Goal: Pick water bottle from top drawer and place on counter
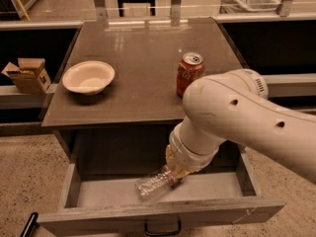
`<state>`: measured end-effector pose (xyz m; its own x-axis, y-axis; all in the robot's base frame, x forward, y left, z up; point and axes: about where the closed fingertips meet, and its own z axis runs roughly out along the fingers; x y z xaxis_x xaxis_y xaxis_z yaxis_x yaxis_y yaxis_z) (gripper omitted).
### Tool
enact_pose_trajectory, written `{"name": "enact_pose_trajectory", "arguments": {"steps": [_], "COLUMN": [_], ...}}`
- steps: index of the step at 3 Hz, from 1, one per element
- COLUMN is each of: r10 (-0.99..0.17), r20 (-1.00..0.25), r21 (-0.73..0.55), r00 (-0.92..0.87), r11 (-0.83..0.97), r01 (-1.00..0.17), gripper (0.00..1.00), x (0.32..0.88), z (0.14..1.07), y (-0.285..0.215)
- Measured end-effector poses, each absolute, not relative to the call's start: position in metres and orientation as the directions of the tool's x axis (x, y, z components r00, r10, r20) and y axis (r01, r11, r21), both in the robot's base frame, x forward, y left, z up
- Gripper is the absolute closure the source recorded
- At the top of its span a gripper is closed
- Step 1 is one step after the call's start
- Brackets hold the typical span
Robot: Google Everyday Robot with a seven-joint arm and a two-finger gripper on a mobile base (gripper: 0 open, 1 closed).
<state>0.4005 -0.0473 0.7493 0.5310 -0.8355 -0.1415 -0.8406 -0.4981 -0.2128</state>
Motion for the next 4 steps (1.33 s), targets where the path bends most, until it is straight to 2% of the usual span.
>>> {"name": "enact_pose_trajectory", "arguments": {"steps": [1,2,3,4], "r10": [-0.783,-0.723,-0.696,-0.684], "r20": [-0.096,-0.074,-0.076,-0.056], "r21": [-0.218,-0.189,-0.158,-0.112], "r00": [0.615,0.687,0.714,0.728], "r11": [-0.587,-0.667,-0.699,-0.720], "r01": [-0.780,-0.721,-0.698,-0.685], "gripper": [0.36,0.05,0.00,0.21], "x": [0.404,0.407,0.409,0.417], "z": [0.734,0.712,0.696,0.673], "y": [-0.030,-0.016,-0.011,-0.007]}}
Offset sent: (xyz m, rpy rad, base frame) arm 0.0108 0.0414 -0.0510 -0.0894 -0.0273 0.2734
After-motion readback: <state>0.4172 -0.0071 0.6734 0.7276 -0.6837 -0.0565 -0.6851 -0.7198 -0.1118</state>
